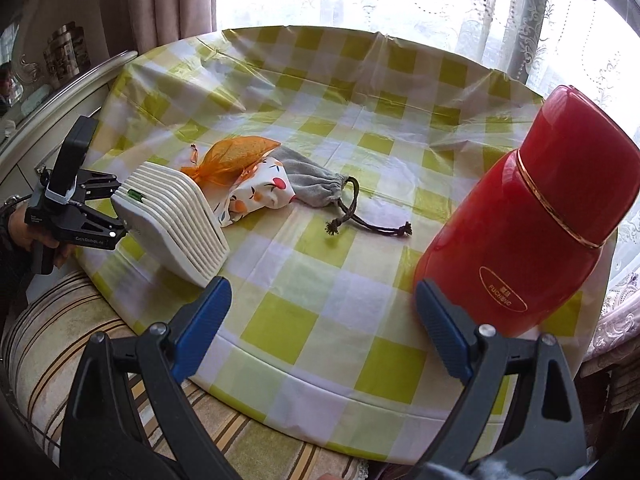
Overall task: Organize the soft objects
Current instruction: 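Move both open grippers back over the remaining items on the table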
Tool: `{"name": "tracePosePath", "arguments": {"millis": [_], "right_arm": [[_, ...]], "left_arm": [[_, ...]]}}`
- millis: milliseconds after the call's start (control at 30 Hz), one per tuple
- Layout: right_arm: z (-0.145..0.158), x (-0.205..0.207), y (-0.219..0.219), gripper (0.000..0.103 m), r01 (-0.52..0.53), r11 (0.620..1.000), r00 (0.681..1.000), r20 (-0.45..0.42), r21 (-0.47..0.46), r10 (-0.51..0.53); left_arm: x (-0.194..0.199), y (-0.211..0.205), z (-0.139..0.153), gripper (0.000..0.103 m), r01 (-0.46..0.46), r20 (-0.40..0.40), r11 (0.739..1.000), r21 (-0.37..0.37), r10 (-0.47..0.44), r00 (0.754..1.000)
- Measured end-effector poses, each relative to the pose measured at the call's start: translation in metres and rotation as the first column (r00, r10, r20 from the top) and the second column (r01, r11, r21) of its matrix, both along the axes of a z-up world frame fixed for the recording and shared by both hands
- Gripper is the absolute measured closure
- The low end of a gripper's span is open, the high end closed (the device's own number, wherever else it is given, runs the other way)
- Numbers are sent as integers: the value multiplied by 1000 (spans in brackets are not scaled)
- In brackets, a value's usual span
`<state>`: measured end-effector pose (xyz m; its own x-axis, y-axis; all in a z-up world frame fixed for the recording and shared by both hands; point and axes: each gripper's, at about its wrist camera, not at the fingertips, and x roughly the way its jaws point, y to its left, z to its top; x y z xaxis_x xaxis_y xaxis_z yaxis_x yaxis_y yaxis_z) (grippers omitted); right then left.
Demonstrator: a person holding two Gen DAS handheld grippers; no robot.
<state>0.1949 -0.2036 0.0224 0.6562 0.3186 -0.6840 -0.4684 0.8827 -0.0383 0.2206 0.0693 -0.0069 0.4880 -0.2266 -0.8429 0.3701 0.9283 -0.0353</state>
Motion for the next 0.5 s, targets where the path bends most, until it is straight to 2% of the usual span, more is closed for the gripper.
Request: {"name": "tracePosePath", "arguments": {"millis": [67, 133, 267, 500], "right_arm": [[2, 9, 3, 9, -21, 1000, 1000, -9, -5, 21], [3, 19, 7, 9, -41, 999, 999, -19, -16, 40], [6, 38, 17, 9, -73, 997, 997, -37, -34, 71], [11, 77, 32, 9, -108, 994, 991, -83, -10, 107]], "left_arm": [[1, -4, -1, 42, 77, 19, 996, 34, -77, 997], [4, -5, -3, 35, 110, 25, 992, 66, -111, 993], [10, -9, -4, 35, 197, 31, 978, 69, -200, 979], [21, -14, -9, 35, 311, 19, 946, 91, -314, 949]]}}
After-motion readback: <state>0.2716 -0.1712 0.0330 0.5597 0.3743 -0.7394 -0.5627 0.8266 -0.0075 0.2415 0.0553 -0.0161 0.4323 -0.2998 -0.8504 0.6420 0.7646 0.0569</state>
